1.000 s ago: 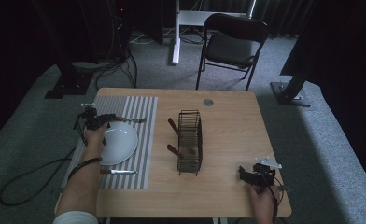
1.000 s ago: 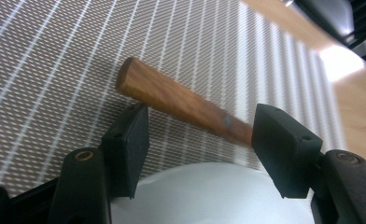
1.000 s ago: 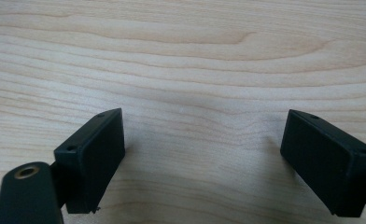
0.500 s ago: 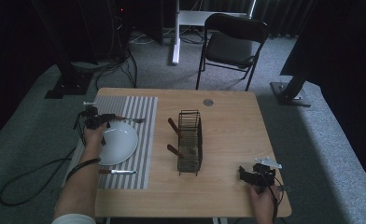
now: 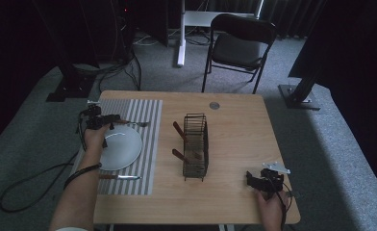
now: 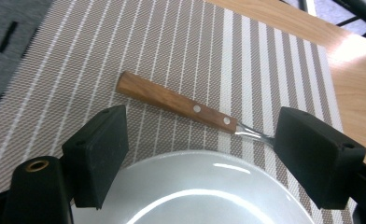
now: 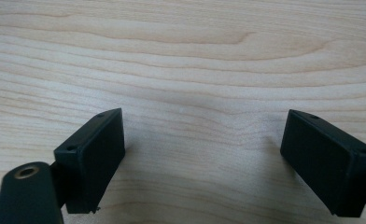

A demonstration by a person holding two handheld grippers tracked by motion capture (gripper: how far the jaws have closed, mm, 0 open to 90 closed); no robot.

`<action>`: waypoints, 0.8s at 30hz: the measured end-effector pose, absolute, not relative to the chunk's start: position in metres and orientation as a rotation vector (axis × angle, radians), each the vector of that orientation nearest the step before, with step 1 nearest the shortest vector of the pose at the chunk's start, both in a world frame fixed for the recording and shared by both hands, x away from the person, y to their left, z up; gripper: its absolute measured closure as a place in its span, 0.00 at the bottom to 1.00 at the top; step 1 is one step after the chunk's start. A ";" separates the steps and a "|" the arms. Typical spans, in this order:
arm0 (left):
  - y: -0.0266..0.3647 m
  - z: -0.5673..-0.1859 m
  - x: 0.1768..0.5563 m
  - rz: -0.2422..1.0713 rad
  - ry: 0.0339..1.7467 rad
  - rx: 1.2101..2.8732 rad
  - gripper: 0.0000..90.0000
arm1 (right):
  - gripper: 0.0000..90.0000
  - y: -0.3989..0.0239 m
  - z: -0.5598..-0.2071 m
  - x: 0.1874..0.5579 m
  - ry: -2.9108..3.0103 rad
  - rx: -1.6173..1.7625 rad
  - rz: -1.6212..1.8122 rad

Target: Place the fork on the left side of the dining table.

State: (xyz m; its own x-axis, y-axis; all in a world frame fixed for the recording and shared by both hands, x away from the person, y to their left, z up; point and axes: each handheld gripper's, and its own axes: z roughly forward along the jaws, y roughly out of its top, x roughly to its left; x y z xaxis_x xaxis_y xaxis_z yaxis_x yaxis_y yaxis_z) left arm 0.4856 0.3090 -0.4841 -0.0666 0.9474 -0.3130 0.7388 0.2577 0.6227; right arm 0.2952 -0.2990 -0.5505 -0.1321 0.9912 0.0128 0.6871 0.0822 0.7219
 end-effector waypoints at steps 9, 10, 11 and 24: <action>0.304 -0.475 0.465 0.414 1.804 1.621 0.10 | 0.15 -0.299 -0.550 0.295 1.876 1.651 0.813; 0.304 -0.474 0.462 0.410 1.786 1.620 0.10 | 0.15 -0.299 -0.550 0.295 1.875 1.652 0.813; 0.304 -0.474 0.462 0.410 1.786 1.620 0.10 | 0.15 -0.299 -0.550 0.295 1.875 1.651 0.813; 0.309 -0.464 0.431 0.429 1.745 1.659 0.00 | 0.15 -0.299 -0.550 0.295 1.876 1.651 0.813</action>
